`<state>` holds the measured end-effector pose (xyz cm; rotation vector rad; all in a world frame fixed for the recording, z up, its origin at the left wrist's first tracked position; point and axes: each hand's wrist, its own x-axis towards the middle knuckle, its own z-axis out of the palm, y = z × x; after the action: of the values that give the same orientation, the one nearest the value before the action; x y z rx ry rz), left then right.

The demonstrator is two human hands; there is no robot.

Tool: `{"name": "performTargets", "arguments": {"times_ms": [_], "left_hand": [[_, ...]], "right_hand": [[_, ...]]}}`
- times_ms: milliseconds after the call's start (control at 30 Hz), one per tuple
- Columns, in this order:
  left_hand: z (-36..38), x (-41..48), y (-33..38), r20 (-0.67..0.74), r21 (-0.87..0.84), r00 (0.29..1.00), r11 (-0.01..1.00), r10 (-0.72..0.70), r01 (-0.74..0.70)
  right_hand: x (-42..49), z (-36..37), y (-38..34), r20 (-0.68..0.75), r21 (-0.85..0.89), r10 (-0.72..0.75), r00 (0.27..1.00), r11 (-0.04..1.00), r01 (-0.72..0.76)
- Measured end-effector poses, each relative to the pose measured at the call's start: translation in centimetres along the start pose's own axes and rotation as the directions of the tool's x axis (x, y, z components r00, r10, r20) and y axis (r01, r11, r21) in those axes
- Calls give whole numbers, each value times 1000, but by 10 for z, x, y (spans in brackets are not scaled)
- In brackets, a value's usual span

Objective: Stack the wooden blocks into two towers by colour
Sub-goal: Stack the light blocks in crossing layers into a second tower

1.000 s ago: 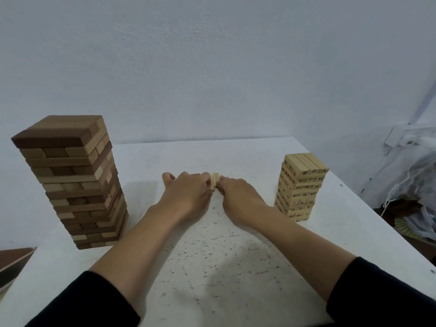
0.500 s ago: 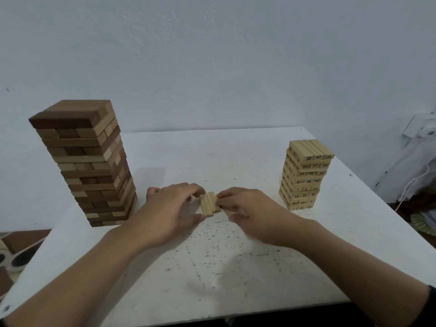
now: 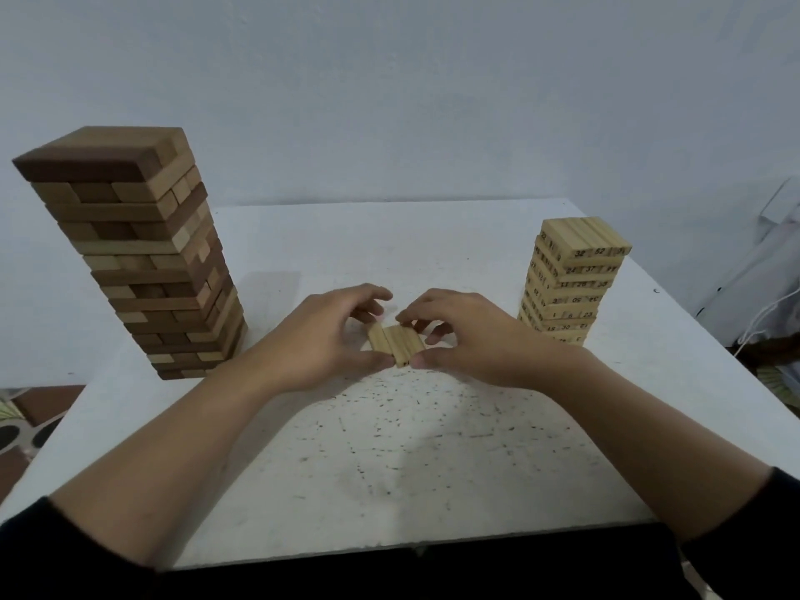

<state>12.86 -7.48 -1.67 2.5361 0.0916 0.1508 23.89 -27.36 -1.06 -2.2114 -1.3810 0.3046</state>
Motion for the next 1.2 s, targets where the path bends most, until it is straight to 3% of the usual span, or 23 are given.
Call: {"name": "performTargets", "arguments": {"times_ms": [367,800,933,1200], "left_hand": [[1,-8,-4,-17,-8,1000,1000,-19,19],[-10,4,-5,171,-52,985,998,31,-23],[-9,-2,-2,113,-43,994,999,14,-10],[-1,-32,2,-66,-79,992,992,-108,103]], "right_hand": [[6,10,-1,-20,-38,-18,1000,999,17],[2,21,5,-147,22,-11,989,1000,15],[0,22,6,-155,28,0,988,1000,5],[-7,12,8,-160,201,112,981,976,-79]]}}
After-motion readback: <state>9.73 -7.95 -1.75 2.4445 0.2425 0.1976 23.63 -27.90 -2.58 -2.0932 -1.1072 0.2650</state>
